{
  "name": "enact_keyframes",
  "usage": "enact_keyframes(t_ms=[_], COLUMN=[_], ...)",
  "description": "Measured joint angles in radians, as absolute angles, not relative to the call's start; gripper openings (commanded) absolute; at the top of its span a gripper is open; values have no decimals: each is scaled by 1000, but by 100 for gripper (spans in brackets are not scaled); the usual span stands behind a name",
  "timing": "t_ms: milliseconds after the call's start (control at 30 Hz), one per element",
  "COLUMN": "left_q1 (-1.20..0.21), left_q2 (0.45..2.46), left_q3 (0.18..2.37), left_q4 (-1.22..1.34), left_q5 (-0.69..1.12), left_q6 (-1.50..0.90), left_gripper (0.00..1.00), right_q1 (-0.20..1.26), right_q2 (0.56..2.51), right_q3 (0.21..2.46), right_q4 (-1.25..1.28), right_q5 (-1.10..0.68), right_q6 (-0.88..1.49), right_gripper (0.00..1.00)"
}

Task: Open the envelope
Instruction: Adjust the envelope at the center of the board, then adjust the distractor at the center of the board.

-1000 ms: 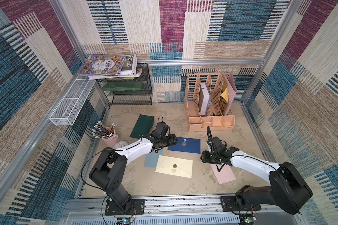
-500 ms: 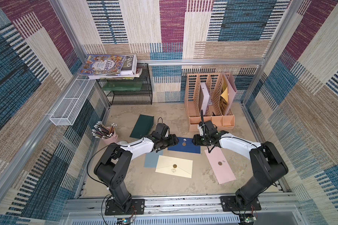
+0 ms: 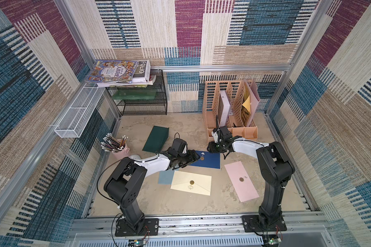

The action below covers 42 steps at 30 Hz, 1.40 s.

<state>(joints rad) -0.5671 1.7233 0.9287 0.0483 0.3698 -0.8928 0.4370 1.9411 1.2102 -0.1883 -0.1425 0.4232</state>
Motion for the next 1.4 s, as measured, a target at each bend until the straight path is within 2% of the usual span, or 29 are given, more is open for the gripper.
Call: enact_keyframes(t_ms=[533,1033,1400], left_q1=[-567,-533,-529], left_q2=[1790,1852,1840], left_q3=[925,1028,1008], left_q4=[83,24,30], left_q5=[388,368,365], left_q6=[-916,-875,-864], left_gripper=[74,74,74], right_q1=[437,473,430], right_q2=[1873,1775,1914], right_q3=[1108,987,1185], right_q4=[-156,-157,-219], right_q5=[-149,-169,-181], right_q6=[407,422,419], right_gripper=[53,54,53])
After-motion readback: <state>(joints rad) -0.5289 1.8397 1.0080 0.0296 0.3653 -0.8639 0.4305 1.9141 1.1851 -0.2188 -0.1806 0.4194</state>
